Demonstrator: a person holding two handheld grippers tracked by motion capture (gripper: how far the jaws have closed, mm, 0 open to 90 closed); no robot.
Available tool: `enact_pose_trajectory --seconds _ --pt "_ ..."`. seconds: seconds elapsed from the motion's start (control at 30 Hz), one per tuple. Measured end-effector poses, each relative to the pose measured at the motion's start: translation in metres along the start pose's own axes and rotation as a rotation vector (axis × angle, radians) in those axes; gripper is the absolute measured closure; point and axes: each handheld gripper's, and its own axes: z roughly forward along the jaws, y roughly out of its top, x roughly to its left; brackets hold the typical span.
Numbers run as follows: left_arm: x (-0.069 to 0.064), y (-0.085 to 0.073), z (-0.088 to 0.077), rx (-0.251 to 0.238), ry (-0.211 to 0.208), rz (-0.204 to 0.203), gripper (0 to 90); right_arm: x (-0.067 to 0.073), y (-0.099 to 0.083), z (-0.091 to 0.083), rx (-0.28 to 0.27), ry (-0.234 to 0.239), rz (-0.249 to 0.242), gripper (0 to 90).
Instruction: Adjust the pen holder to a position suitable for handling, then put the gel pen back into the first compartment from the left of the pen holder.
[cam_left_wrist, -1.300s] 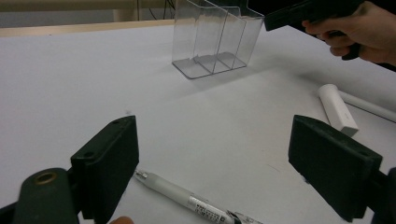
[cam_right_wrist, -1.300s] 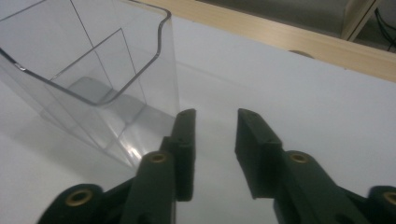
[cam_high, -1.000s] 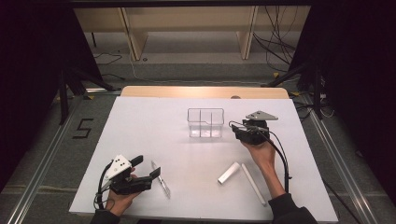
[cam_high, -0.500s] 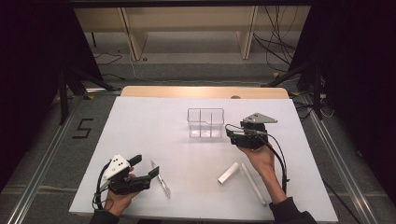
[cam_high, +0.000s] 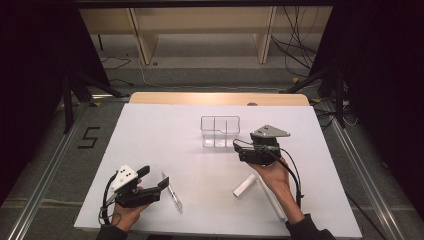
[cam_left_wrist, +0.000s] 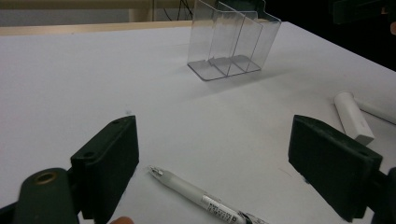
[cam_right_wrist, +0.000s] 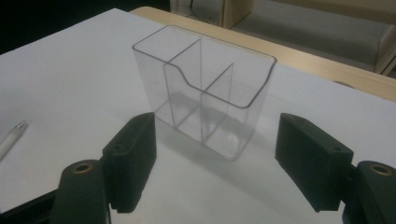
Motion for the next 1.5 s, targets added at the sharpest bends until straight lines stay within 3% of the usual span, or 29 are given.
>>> enact_pose_trajectory --seconds 0.87,1.23,1.5 --pt "0.005 0.003 -0.002 -0.011 0.002 -0.021 16.0 0.051 -0.001 0.013 0.036 0.157 -0.044 21.5" --pt "0.007 0.004 -0.003 -0.016 0.007 -0.024 16.0 0.066 -0.003 0.018 0.057 0.182 -0.071 21.5" --pt "0.007 0.005 -0.003 -0.023 0.012 -0.020 16.0 0.078 -0.005 0.022 0.067 0.214 -0.056 21.5"
